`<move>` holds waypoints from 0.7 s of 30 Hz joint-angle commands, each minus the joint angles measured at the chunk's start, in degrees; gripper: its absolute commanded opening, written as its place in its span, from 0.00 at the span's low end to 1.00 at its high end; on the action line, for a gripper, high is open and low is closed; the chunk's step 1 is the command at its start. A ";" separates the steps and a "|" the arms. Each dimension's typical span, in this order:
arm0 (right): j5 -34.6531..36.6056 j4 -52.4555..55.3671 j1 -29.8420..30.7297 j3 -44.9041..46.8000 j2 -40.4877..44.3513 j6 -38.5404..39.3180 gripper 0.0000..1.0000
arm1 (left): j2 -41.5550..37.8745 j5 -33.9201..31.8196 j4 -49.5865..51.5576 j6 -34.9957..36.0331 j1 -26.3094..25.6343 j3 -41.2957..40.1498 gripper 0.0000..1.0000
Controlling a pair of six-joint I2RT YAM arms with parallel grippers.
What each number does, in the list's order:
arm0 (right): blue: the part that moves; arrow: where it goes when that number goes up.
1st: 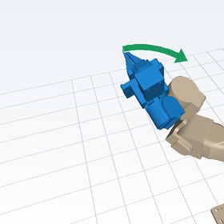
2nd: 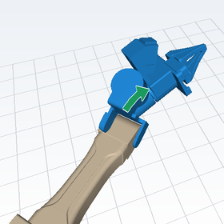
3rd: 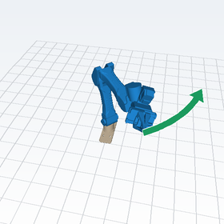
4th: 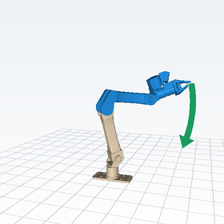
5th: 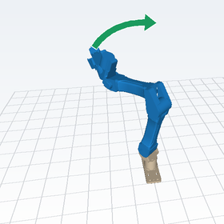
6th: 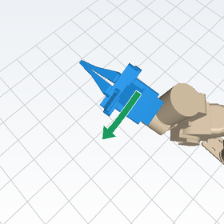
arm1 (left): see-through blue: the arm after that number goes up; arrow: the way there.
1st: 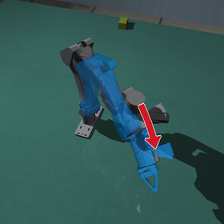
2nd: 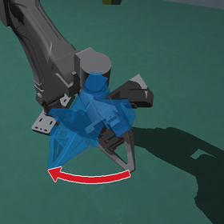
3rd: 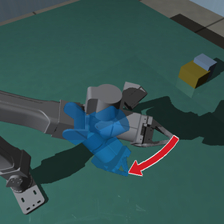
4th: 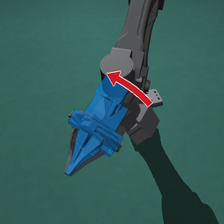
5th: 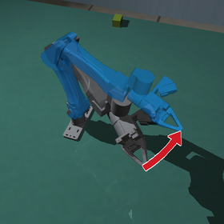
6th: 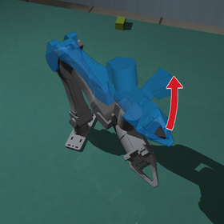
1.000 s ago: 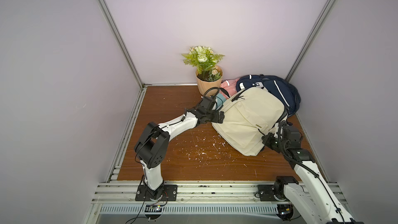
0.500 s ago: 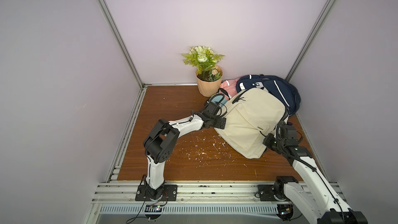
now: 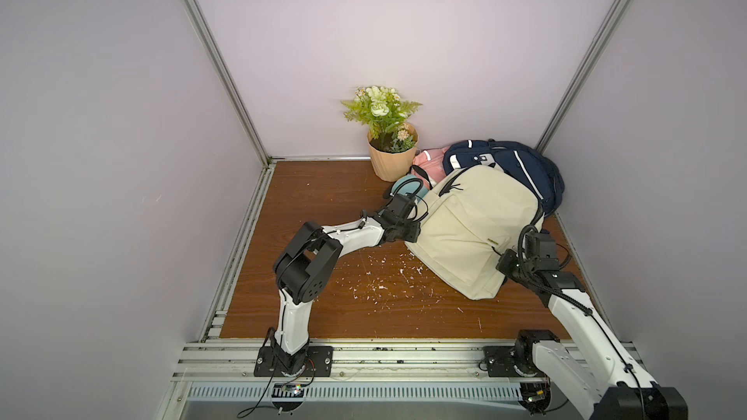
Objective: Zip up the backpack
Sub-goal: Adjust the backpack at the center of the board.
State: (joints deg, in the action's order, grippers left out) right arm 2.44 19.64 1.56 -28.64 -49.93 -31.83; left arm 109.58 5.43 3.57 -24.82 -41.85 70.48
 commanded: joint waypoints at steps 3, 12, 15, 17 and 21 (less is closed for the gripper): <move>-1.09 -0.70 0.02 -3.29 -0.78 2.10 0.00 | -9.06 -3.41 -4.96 -4.59 -3.73 -8.09 0.25; -0.33 1.52 0.15 -1.07 5.59 1.50 0.02 | -23.19 -13.24 -6.04 -10.33 -12.58 -21.33 0.06; 1.33 2.58 0.20 -0.45 7.20 0.12 0.03 | -27.36 -14.62 -7.19 -13.26 -15.39 -25.83 0.06; 1.60 3.26 0.24 -0.61 7.61 -0.62 0.02 | -29.33 -14.80 -7.98 -15.35 -16.02 -28.59 0.05; -1.23 2.54 0.28 0.79 8.53 -1.56 0.01 | -33.14 -16.09 -8.43 -18.34 -16.32 -33.19 0.02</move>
State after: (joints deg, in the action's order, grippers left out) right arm 1.80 24.71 1.85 -28.16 -42.68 -30.85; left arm 78.78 -8.86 -4.62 -39.22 -57.21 39.51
